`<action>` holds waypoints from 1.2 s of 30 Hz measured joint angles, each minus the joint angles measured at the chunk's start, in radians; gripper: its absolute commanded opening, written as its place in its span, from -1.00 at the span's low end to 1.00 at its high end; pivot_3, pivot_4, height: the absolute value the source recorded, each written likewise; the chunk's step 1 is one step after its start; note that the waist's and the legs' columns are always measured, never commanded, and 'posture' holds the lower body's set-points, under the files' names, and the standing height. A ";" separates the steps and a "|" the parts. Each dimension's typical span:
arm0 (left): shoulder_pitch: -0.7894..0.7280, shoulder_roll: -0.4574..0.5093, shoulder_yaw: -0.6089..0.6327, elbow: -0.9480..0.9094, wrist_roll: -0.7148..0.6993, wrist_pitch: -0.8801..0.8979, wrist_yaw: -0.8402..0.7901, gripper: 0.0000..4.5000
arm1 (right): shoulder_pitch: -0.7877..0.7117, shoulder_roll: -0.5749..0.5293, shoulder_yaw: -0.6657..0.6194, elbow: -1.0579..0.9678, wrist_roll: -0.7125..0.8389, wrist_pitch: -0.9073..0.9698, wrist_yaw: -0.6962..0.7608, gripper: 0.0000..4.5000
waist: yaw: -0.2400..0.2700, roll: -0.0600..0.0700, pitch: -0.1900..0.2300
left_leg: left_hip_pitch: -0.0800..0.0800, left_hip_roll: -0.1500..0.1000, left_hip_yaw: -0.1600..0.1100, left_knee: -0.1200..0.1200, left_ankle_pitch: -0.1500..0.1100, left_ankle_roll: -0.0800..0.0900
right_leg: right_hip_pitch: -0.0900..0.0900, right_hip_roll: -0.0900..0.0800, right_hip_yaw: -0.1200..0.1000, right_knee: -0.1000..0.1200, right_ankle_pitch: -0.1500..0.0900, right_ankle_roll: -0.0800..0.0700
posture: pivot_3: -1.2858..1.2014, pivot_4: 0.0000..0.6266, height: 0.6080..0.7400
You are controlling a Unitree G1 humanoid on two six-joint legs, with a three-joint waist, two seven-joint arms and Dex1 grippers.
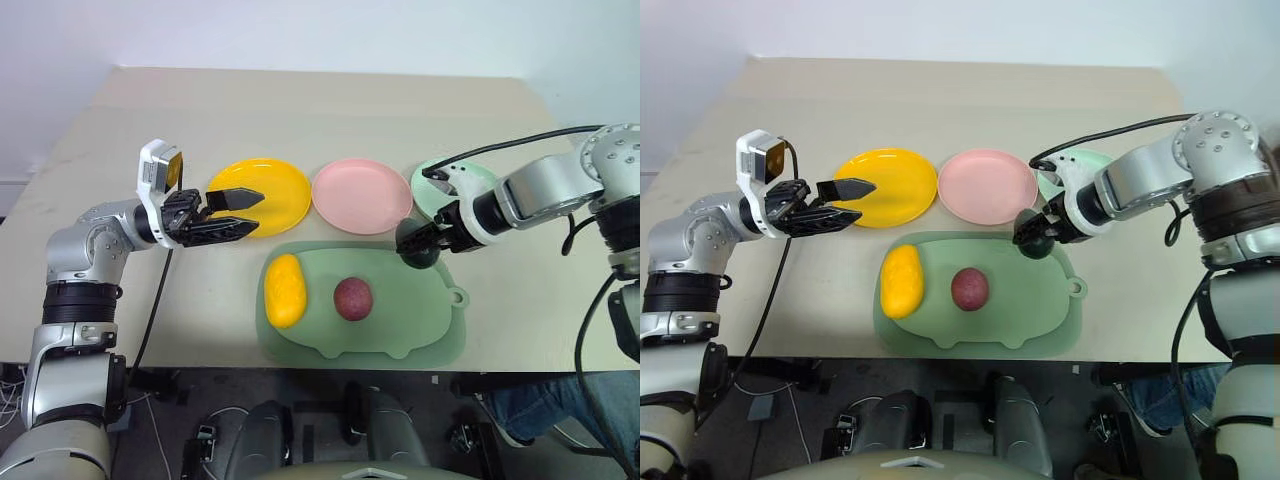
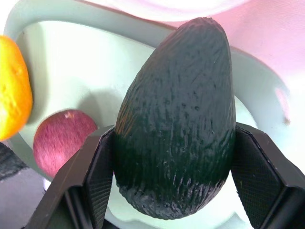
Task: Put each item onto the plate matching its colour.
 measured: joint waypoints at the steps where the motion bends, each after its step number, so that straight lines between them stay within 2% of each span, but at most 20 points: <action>1: 0.000 0.001 0.001 0.000 0.000 0.001 0.000 1.00 | 0.035 0.011 -0.023 -0.022 0.000 -0.036 -0.043 0.39 | 0.000 0.000 0.000 | -0.002 0.000 0.000 0.001 0.000 0.000 | -0.002 0.000 0.000 0.000 0.000 0.001 | 0.03 -0.52 1.00; 5: 0.000 0.001 0.002 0.000 0.000 0.003 0.000 1.00 | 0.106 0.045 -0.111 -0.072 0.000 -0.092 -0.157 0.39 | -0.003 0.000 0.000 | -0.004 -0.001 0.001 0.002 0.003 -0.005 | -0.003 0.000 0.000 0.000 0.001 0.002 | 0.03 -0.52 1.00; 12: -0.001 0.002 0.002 0.001 0.000 0.004 -0.001 1.00 | 0.106 0.076 -0.200 -0.042 0.000 -0.104 -0.256 0.39 | -0.005 0.000 0.000 | -0.004 0.000 0.001 0.002 0.001 -0.001 | -0.003 0.000 0.000 0.000 0.001 0.002 | 0.03 -0.52 1.00; 21: -0.003 0.002 0.002 0.001 0.000 0.007 0.000 1.00 | 0.128 0.113 -0.246 -0.070 -0.041 -0.211 -0.316 0.39 | -0.005 0.000 0.000 | -0.004 0.000 0.001 0.002 0.001 -0.001 | -0.003 0.000 0.000 0.000 0.001 0.002 | 0.03 -0.52 1.00; 25: -0.003 0.005 0.002 0.000 0.000 0.009 0.000 1.00 | 0.136 0.124 -0.281 -0.075 -0.161 -0.231 -0.246 0.39 | -0.005 0.001 0.000 | -0.004 0.000 0.000 0.002 0.000 -0.001 | -0.003 0.000 0.000 0.000 0.001 0.002 | 0.03 -0.52 1.00; 30: -0.003 0.008 0.002 0.000 0.000 0.018 0.001 1.00 | 0.166 0.147 -0.345 -0.078 -0.425 -0.331 -0.070 0.39 | -0.005 0.001 0.000 | -0.004 -0.001 0.000 0.002 0.000 -0.001 | -0.003 0.000 0.000 0.000 0.001 0.002 | 0.03 -0.52 1.00; 36: -0.005 0.012 0.002 -0.003 0.000 0.026 0.000 1.00 | 0.179 0.190 -0.400 -0.077 -0.633 -0.378 0.056 0.39 | -0.006 0.001 0.000 | -0.004 -0.001 0.000 0.001 0.000 -0.001 | -0.003 0.001 0.000 0.000 0.001 0.002 | 0.03 -0.52 1.00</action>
